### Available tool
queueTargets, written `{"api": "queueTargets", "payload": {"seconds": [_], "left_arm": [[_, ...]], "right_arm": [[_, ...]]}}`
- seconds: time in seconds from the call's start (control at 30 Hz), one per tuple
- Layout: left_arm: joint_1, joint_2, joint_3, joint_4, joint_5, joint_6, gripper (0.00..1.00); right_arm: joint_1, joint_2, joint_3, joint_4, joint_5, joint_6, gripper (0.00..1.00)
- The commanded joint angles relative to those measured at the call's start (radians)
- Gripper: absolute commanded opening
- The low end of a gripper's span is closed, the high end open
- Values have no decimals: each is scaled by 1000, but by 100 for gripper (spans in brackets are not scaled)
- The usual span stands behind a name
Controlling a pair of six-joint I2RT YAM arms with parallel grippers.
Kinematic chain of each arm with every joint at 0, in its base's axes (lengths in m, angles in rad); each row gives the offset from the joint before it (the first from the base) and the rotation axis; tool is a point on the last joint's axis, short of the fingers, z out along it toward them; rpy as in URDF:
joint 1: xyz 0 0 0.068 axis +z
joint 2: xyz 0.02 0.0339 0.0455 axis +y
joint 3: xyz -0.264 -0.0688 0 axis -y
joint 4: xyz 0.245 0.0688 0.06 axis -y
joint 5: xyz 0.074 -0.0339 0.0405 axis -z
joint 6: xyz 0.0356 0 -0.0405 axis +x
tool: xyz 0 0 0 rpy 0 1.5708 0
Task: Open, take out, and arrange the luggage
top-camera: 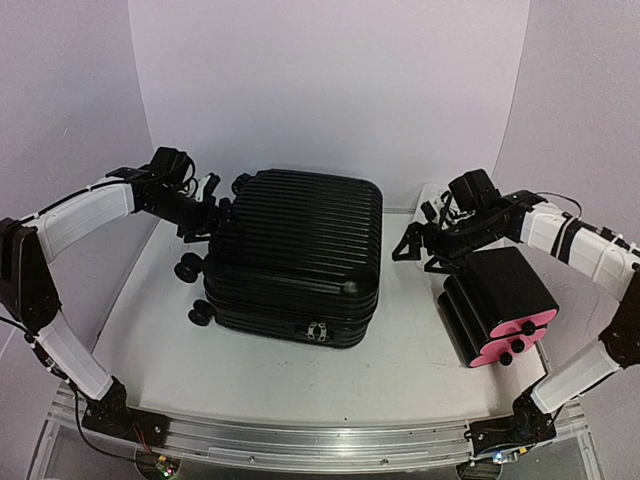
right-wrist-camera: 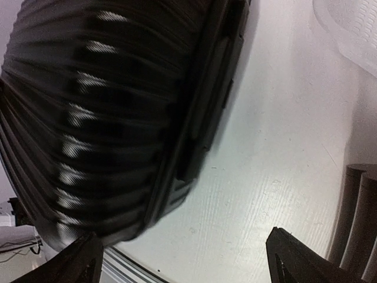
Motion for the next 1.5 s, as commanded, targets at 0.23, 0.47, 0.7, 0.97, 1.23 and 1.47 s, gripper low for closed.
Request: {"api": "queueTargets", "payload": {"seconds": [0.23, 0.47, 0.7, 0.97, 1.23, 1.47], "left_arm": [[-66, -122, -45, -126, -71, 7, 95], [-67, -83, -69, -129, -70, -17, 94], [-69, -103, -143, -82, -18, -65, 89], [-109, -114, -207, 18, 54, -136, 85], [-110, -126, -134, 21, 29, -89, 92], [-113, -98, -72, 20, 79, -82, 92]], "right_arm": [[66, 139, 214, 99, 142, 46, 98], [161, 226, 277, 96, 403, -41, 94], [163, 355, 319, 161, 368, 18, 88], [140, 534, 490, 178, 243, 64, 85], [88, 650, 639, 177, 162, 89, 83], [66, 663, 717, 50, 120, -13, 86]]}}
